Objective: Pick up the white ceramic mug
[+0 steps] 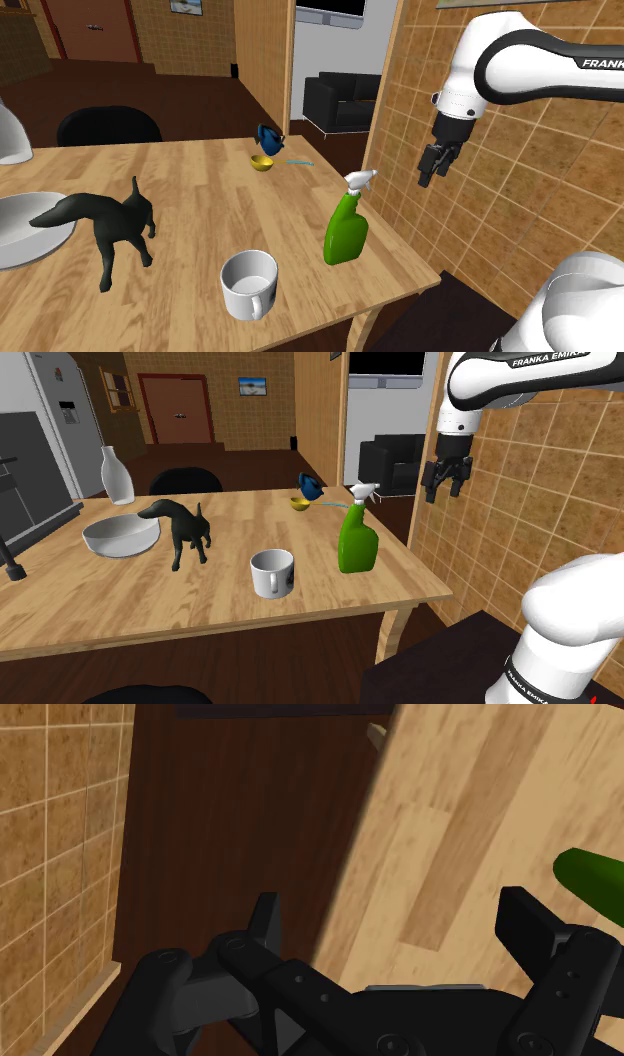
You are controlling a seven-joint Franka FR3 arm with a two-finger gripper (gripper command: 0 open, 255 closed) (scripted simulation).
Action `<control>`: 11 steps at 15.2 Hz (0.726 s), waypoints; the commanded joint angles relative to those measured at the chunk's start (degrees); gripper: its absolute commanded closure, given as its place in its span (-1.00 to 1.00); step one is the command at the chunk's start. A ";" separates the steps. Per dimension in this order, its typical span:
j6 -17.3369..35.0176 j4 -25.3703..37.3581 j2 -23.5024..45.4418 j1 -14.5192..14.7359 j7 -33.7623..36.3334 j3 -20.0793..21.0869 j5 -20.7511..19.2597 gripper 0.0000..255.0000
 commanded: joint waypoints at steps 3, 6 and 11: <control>1.42 -0.38 1.13 1.12 2.32 2.09 1.67 -1.00; 3.67 -0.49 3.30 2.78 5.74 5.20 4.06 -1.00; 7.62 0.60 8.16 5.32 11.26 10.33 7.51 -1.00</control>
